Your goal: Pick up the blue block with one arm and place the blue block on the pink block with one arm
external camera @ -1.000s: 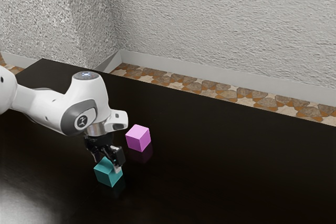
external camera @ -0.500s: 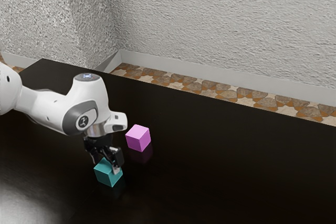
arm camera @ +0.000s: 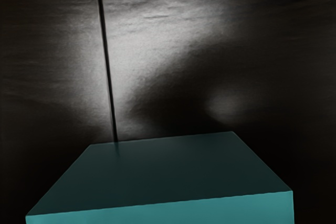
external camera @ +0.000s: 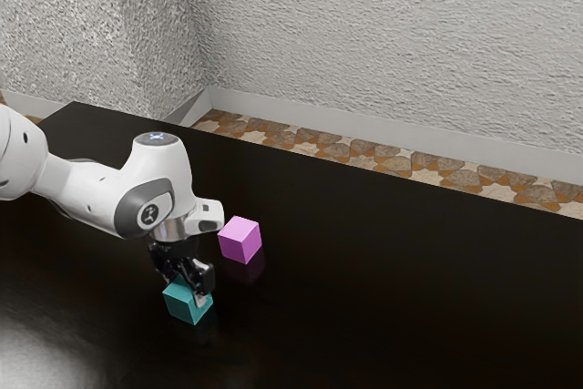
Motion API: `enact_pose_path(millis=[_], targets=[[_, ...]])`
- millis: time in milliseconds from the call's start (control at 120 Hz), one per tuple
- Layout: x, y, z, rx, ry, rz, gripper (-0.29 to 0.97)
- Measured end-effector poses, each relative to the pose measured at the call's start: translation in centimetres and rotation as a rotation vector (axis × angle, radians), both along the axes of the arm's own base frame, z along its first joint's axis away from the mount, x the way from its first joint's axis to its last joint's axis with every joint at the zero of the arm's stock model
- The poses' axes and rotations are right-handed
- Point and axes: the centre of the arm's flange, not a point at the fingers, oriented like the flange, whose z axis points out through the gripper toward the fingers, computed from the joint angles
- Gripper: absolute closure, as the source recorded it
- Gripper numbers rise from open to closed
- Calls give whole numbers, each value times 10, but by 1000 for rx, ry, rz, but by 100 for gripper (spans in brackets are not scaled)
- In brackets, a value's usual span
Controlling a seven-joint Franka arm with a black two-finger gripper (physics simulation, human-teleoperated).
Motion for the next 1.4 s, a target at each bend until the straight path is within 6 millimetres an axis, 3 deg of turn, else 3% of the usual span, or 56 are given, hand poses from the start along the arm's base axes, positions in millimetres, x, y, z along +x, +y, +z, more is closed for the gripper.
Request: enact_pose_path(millis=[308, 433, 558, 700, 783, 850, 1008, 1400], targets=[[5, -1, 5, 7, -15, 2, 32], [6, -2, 20, 8, -40, 2, 30], [17, -5, 50, 5, -74, 2, 32], [23, -11, 96, 5, -112, -4, 34], [38, -15, 123, 6, -134, -10, 36], [49, -18, 134, 7, -133, -14, 38], [75, -23, 135, 9, -102, -18, 44], [128, -12, 109, 14, -46, 5, 48]])
